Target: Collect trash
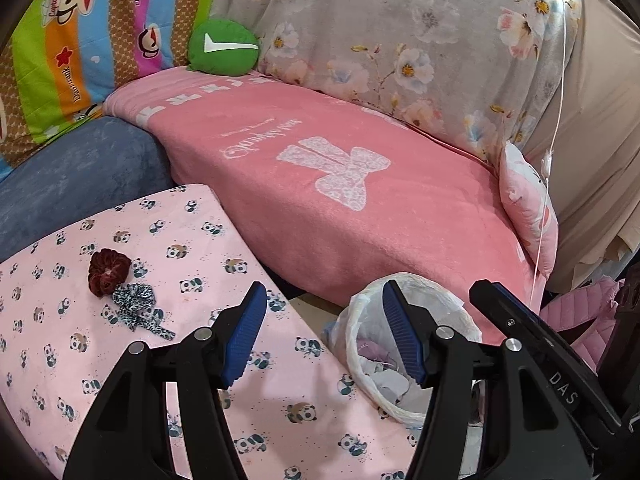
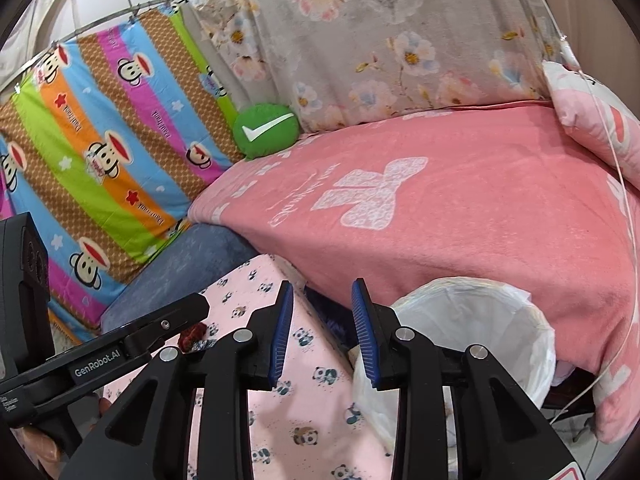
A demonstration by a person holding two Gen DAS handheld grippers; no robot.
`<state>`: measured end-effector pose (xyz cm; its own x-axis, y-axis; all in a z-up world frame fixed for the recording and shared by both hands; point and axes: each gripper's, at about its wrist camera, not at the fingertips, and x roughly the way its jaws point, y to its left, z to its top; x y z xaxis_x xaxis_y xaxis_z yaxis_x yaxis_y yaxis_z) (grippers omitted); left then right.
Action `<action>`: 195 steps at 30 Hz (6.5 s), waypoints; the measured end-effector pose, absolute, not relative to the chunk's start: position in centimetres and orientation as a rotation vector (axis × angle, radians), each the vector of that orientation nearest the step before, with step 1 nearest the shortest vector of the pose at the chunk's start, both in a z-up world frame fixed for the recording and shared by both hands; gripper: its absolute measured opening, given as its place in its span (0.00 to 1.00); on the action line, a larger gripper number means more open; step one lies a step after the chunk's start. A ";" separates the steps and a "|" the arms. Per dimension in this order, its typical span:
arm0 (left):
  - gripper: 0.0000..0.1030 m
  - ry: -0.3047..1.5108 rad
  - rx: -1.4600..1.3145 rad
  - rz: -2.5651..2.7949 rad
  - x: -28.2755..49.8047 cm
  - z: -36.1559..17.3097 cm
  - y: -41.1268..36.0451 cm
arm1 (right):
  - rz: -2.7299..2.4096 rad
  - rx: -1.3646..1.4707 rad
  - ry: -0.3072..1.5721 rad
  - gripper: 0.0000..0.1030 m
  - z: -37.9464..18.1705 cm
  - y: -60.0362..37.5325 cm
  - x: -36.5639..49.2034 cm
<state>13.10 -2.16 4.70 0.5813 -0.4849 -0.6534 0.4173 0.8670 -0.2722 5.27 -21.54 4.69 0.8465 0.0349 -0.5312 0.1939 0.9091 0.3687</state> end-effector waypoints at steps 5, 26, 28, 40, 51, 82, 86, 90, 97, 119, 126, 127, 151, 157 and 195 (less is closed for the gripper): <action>0.56 0.802 -0.120 -0.461 13.9 3.8 1.2 | -0.043 0.393 0.590 0.32 4.2 -18.6 6.5; 0.56 0.858 -0.176 -0.145 18.2 -1.3 15.4 | 0.161 0.247 0.754 0.34 0.2 -4.0 13.9; 0.62 0.866 -0.176 -0.117 18.8 -1.9 16.5 | 0.169 0.237 0.768 0.39 -0.4 -2.9 14.6; 0.68 0.928 -0.181 -0.043 24.2 -5.8 20.3 | 0.221 0.193 0.900 0.42 -6.0 3.4 21.6; 0.68 0.989 -0.179 -0.081 28.7 -9.3 19.0 | 0.228 0.172 0.982 0.42 -10.9 5.6 26.0; 0.12 1.028 -0.225 -0.190 25.4 -8.5 16.2 | 0.244 0.228 0.939 0.10 -10.6 3.8 22.7; 0.11 0.992 -0.211 -0.204 23.9 -6.3 15.1 | 0.230 0.242 0.886 0.10 -8.3 2.5 20.7; 0.11 0.947 -0.195 -0.227 22.2 -3.8 13.6 | 0.217 0.255 0.842 0.10 -6.3 1.1 19.2; 0.11 0.858 -0.155 -0.285 19.2 0.7 10.6 | 0.188 0.278 0.731 0.10 -1.5 -2.3 15.1; 0.11 0.712 -0.001 -0.511 11.7 7.2 -1.4 | 0.010 0.367 0.526 0.10 6.3 -14.4 5.0; 0.11 0.707 0.038 -0.562 10.2 7.5 -4.6 | -0.042 0.402 0.501 0.10 6.6 -18.1 3.1; 0.11 0.707 0.043 -0.569 10.0 7.4 -5.1 | -0.049 0.407 0.498 0.10 6.6 -18.6 2.8; 0.12 0.747 0.169 -0.692 7.4 6.1 -13.5 | -0.176 0.512 0.482 0.10 4.3 -26.6 -1.2; 0.13 0.756 0.187 -0.716 7.3 5.5 -14.8 | -0.195 0.530 0.489 0.10 3.5 -27.7 -1.4; 0.72 0.758 0.113 -0.581 9.8 2.8 -11.3 | -0.215 0.520 0.588 0.35 0.5 -28.1 0.9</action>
<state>9.85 -11.28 2.84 0.5781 -0.4556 -0.6769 0.5350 0.8380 -0.1071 0.95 -28.05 0.54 0.8144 -0.0469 -0.5784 0.3364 0.8503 0.4048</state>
